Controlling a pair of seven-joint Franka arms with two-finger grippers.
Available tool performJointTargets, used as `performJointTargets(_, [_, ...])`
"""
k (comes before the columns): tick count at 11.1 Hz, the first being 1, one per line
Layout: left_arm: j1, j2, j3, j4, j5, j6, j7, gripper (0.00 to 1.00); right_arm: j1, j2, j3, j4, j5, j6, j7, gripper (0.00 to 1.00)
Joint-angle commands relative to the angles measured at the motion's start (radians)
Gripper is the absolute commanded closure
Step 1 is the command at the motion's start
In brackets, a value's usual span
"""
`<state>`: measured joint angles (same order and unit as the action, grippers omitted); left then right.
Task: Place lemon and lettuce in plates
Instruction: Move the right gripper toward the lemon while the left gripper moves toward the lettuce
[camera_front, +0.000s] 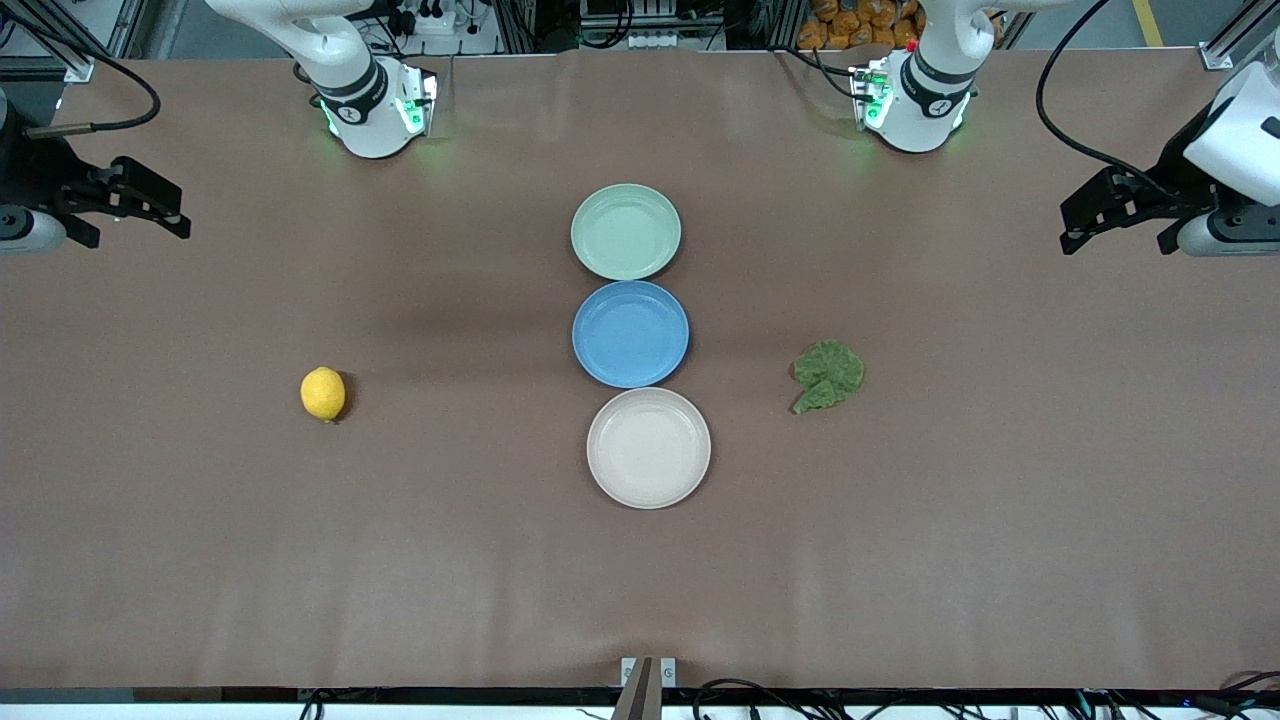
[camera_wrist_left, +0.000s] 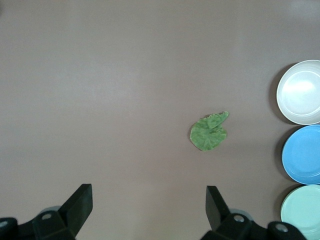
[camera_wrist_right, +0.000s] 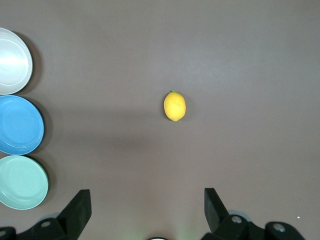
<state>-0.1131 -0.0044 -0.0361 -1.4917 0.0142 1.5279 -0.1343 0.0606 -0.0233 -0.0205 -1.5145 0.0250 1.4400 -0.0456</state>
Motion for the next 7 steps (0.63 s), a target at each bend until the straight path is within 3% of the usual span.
performJointTargets(1, [-0.010,0.009,0.010,0.021,0.004,-0.020,0.027,0.00,-0.001,-0.029,-0.004,-0.026,0.016,-0.001,-0.016,0.00])
performJointTargets(4, [-0.008,0.014,0.012,0.024,-0.008,-0.020,0.019,0.00,-0.005,-0.026,-0.004,-0.036,0.016,0.006,-0.016,0.00])
performJointTargets(7, [-0.019,0.017,0.008,0.025,-0.008,-0.020,0.028,0.00,-0.022,-0.026,-0.002,-0.223,0.013,0.171,-0.017,0.00])
